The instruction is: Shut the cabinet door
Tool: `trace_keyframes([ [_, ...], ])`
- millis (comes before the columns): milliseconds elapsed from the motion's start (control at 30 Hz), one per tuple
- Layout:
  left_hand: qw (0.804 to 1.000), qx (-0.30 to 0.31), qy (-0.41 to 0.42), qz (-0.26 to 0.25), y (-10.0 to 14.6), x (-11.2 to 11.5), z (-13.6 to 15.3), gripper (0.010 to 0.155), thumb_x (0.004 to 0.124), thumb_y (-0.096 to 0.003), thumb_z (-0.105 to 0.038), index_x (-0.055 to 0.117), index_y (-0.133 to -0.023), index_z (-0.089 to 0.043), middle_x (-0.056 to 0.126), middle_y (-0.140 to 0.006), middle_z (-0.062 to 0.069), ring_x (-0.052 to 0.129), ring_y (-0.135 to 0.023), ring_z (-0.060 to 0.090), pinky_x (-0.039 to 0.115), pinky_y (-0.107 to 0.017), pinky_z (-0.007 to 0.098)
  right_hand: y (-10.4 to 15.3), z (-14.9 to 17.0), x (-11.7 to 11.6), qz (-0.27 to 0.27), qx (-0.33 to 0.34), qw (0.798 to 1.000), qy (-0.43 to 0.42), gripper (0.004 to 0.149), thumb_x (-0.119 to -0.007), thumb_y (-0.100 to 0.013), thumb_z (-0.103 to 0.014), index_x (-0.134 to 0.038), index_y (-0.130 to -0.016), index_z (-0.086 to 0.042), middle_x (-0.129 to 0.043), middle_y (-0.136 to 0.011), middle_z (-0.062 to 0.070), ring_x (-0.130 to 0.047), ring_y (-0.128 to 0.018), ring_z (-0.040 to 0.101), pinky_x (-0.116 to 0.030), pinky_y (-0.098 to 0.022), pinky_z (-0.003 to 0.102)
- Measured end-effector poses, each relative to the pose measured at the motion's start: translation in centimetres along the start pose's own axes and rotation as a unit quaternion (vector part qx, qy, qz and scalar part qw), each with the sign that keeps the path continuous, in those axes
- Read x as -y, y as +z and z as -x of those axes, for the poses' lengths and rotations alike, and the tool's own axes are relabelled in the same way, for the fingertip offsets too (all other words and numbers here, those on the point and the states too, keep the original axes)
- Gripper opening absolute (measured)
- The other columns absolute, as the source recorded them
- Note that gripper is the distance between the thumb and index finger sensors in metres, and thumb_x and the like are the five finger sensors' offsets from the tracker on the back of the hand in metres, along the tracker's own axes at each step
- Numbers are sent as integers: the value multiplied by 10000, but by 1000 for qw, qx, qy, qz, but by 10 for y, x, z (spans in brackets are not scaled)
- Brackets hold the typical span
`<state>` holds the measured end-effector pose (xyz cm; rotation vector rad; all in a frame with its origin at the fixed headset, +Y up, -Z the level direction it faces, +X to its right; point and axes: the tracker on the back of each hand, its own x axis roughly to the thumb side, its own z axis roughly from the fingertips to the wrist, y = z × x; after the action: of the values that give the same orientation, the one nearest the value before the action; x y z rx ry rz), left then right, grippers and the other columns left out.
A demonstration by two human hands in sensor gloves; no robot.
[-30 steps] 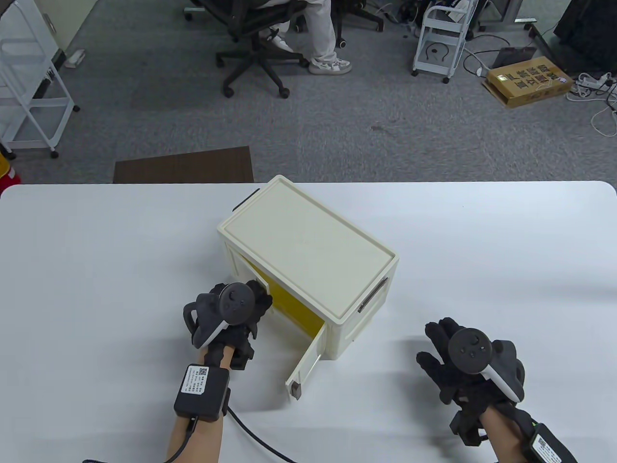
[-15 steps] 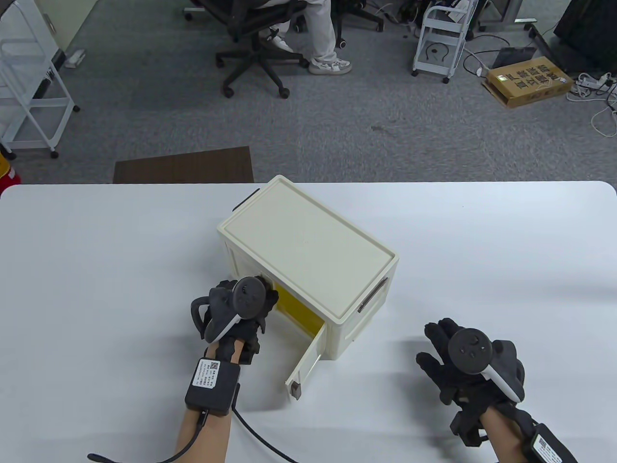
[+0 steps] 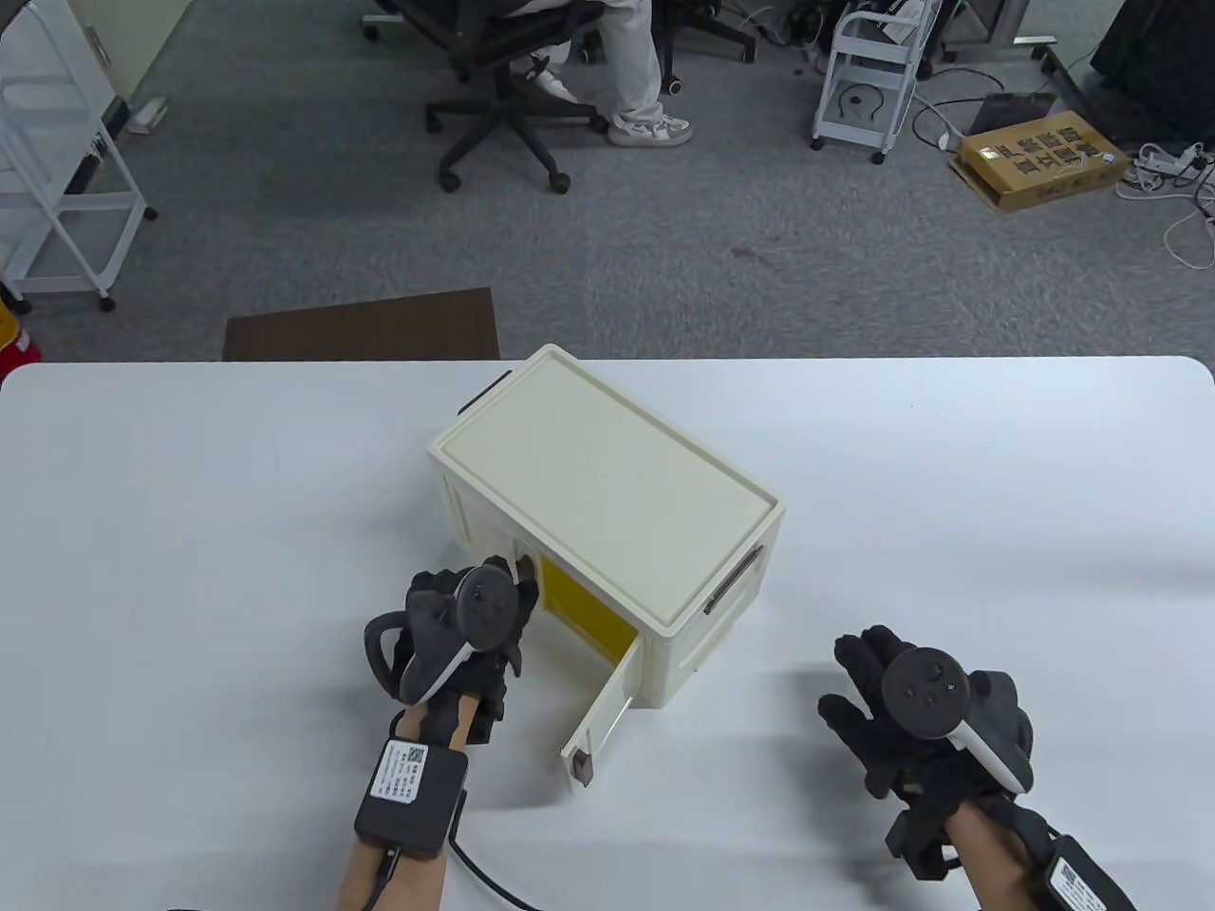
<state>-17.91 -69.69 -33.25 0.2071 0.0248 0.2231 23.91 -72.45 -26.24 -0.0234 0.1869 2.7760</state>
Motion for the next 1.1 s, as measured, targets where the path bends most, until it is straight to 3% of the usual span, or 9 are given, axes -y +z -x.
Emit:
trace_keyframes([
  [100,993,0,102,-65,34,-23,10,741,722,-389,-633,776,-947,-149,912,-792,52,926,-799,327,624,-695,595,0,-2,-3,-5,4,1000,7,819,-631,-345,-658,-450,-1061,-304,-366,-1154,12,-436,-1078,326,-408,-766,603],
  [200,984,27,171,-46,64,-46,5,832,679,-378,-741,798,-950,-149,803,-919,125,803,-904,404,549,-721,632,-1,-3,-7,-14,6,1000,6,818,-632,-346,-657,-452,-1061,-302,-371,-1153,12,-441,-1077,327,-409,-766,603],
  [300,991,78,107,0,91,-51,-10,922,627,-342,-850,833,-929,-169,744,-991,125,753,-961,414,550,-731,636,-4,-4,-10,-22,2,999,25,817,-632,-345,-656,-452,-1060,-303,-371,-1153,11,-439,-1077,326,-407,-766,603],
  [400,989,122,85,4,114,-38,-23,933,650,-303,-891,883,-864,-184,814,-918,104,847,-871,374,647,-687,613,-5,-2,-11,-26,-2,1000,17,817,-632,-345,-656,-454,-1060,-302,-374,-1153,10,-444,-1076,325,-409,-766,603],
  [500,991,126,32,46,122,-27,-32,925,655,-288,-896,881,-851,-198,818,-907,85,854,-865,354,654,-687,604,-4,-1,-10,-25,-3,1000,14,817,-634,-345,-655,-459,-1059,-299,-389,-1151,10,-459,-1073,325,-414,-764,603],
  [733,994,112,-7,13,125,-12,-43,749,734,-303,-821,943,-716,-232,905,-783,42,946,-753,305,707,-651,582,-5,-1,-12,-39,-1,999,4,814,-633,-346,-655,-459,-1058,-302,-407,-1148,8,-477,-1070,322,-420,-763,603],
  [1100,999,41,-3,-16,121,-14,-34,651,722,-377,-724,956,-712,-218,922,-765,58,963,-729,318,711,-636,581,-6,-3,-17,-69,12,998,4,812,-638,-345,-652,-467,-1055,-298,-427,-1144,2,-493,-1068,318,-418,-763,604],
])
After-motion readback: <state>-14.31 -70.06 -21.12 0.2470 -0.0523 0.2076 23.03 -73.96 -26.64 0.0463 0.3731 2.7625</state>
